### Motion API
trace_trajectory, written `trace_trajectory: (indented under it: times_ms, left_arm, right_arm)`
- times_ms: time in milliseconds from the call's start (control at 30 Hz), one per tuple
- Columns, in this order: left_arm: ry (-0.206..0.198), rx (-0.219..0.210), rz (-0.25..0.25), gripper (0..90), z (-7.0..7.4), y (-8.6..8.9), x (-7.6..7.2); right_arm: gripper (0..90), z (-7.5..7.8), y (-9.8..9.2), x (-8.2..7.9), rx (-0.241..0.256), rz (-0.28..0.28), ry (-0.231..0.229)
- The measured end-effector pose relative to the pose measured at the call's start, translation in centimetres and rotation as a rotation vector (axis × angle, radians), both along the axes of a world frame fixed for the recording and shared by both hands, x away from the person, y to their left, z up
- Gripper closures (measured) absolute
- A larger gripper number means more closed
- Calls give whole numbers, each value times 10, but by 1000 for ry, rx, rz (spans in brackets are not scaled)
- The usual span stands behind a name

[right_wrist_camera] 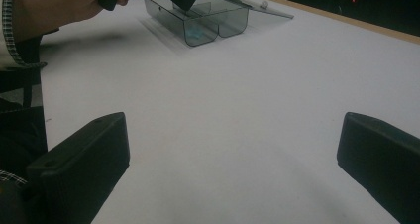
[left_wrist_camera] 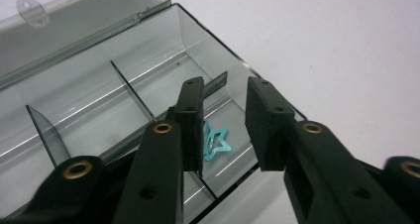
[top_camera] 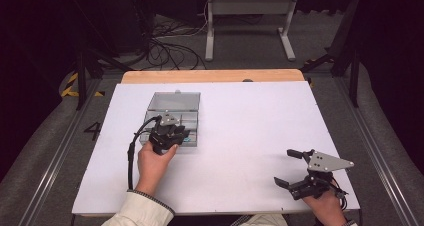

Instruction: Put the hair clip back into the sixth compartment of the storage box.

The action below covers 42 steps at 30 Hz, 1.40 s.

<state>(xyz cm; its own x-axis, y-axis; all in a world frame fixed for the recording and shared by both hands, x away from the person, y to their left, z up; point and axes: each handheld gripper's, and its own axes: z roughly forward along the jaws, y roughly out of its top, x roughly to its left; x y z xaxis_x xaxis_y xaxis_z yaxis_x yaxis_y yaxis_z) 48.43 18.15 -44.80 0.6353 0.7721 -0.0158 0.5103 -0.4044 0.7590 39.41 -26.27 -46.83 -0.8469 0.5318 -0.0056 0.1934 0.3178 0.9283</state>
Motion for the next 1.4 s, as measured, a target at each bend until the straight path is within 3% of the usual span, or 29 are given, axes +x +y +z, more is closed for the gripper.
trace_trajectory:
  times_ms: [333,500,700,933,1400]
  left_arm:
    - [-56,-43,-24,558,19,0,-17]
    - [-81,-41,-43,514,26,0,-24]
    - [-89,-39,-51,484,30,0,-29]
    - [-119,-79,-70,424,37,2,-39]
    - [-188,-100,-97,283,45,19,-74]
  right_arm:
    - [8,0,0,0,1,1,-3]
    - [8,0,0,0,1,3,-4]
    - [8,1,-1,0,0,1,-4]
    - [8,0,-1,0,1,1,-3]
    - [8,0,0,0,2,0,0]
